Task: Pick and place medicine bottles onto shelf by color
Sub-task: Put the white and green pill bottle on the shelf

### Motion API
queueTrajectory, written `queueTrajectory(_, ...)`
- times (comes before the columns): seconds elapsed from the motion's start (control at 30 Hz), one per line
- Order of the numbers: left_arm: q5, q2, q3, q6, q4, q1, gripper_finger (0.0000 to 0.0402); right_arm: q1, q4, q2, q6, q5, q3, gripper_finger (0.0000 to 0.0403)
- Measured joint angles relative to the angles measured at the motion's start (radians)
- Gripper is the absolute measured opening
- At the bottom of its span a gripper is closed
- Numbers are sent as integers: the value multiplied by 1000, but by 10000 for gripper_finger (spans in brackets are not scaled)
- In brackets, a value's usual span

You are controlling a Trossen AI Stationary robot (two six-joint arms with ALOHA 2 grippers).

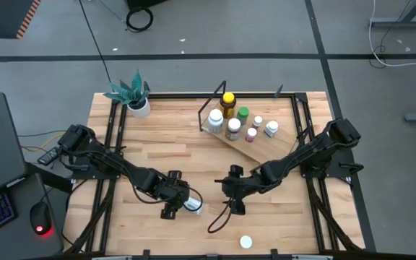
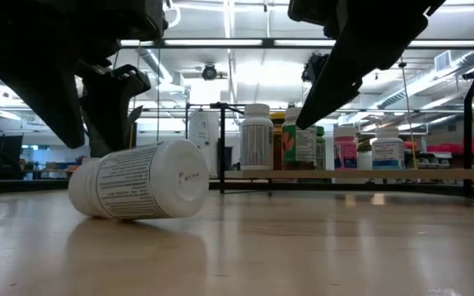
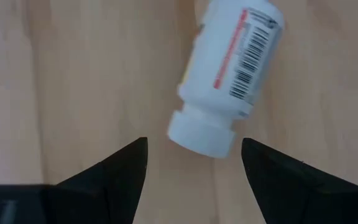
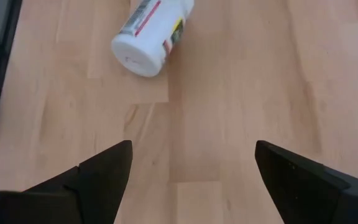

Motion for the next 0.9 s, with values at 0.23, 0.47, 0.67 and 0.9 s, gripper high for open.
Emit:
queueTrajectory(0.23,-21,1,0,69,46,-17,297,0,-21,-2,15,-8,0,348)
queueTrajectory(0.47,-24,19,-1,94,47,-49,335,-2,-31,-3,15,-6,1,348)
queueTrajectory(0.67,-22,88,1,103,74,-55,348,-2,-39,-3,26,-10,1,348)
queueTrajectory(0.9,-24,121,0,107,94,-52,339,-2,-56,-3,45,-11,1,348)
